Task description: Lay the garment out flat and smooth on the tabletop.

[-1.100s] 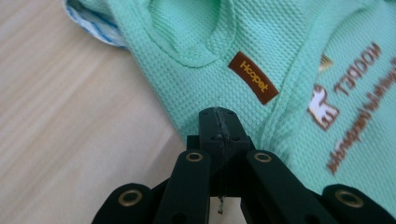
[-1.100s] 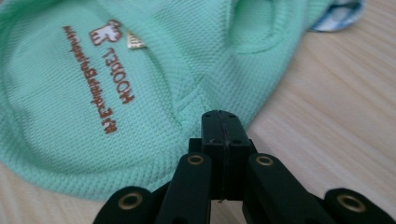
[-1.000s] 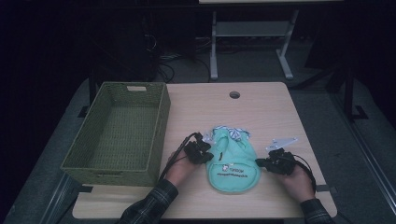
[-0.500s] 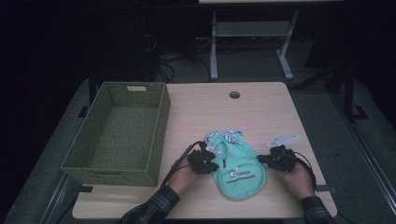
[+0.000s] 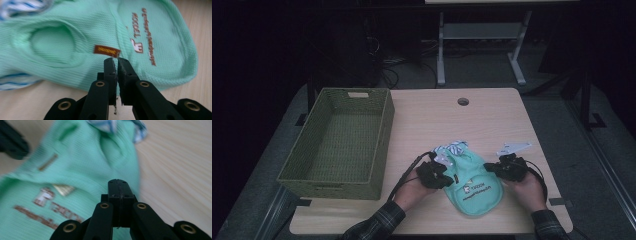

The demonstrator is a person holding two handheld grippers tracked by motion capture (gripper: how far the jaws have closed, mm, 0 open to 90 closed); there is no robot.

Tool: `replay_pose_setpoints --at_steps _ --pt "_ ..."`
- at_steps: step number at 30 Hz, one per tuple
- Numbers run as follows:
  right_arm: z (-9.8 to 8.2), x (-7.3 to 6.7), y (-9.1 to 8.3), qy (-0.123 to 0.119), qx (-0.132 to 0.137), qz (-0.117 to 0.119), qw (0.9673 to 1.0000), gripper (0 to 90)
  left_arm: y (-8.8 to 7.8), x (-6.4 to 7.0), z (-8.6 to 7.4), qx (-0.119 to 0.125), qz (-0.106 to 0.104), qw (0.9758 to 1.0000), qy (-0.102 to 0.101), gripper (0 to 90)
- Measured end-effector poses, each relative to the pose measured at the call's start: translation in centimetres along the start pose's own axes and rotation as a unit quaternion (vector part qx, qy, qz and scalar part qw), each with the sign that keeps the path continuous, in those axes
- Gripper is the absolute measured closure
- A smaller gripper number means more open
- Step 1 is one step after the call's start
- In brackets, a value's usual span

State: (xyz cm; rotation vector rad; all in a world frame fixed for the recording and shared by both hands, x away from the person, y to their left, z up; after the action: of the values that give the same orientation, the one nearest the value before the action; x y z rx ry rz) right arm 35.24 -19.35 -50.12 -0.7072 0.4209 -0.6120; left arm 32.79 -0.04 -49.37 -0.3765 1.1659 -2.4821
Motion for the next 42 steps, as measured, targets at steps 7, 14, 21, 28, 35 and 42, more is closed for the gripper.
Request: replay_pose_setpoints --at_steps 7,14,21,28,35,42 --pt "3.3 -2.4 1.5 -0.023 0.028 0.033 0.9988 89.8 -1.1 -1.9 -0.1 0.003 0.023 0.9997 -0.008 84.4" --pt "4.9 -2.6 5.2 -0.026 0.015 0.044 0.9986 89.8 -1.5 -2.9 -0.1 0.008 0.036 0.9991 -0.021 82.4" --pt "4.0 -2.3 7.1 -0.026 -0.011 0.042 0.9987 89.9 -2.0 -4.2 0.2 0.010 0.051 0.9983 -0.025 79.1" --pt "4.2 -2.6 6.1 -0.034 -0.002 0.042 0.9986 88.5 -2.2 -6.2 1.4 0.022 0.069 0.9972 -0.018 66.9" --pt "3.5 -2.8 4.4 -0.037 0.010 0.040 0.9985 84.3 -1.7 -8.4 3.0 0.026 0.081 0.9961 -0.023 57.8" --pt "2.5 -3.0 3.6 -0.036 0.008 0.038 0.9986 75.7 0.3 -10.2 3.6 0.014 0.090 0.9954 -0.027 49.9"
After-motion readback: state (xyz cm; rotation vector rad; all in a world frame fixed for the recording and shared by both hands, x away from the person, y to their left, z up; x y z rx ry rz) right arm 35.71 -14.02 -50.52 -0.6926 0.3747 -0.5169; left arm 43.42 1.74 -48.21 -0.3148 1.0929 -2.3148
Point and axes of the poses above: each handheld gripper's, and its own axes: y roughly forward along the jaws, z roughly out of its top, x roughly to its right, the point moved 7 cm from there along y, roughly forward along the jaws, and after that the axes turned 5 degrees about z, right-handed, at the moved point
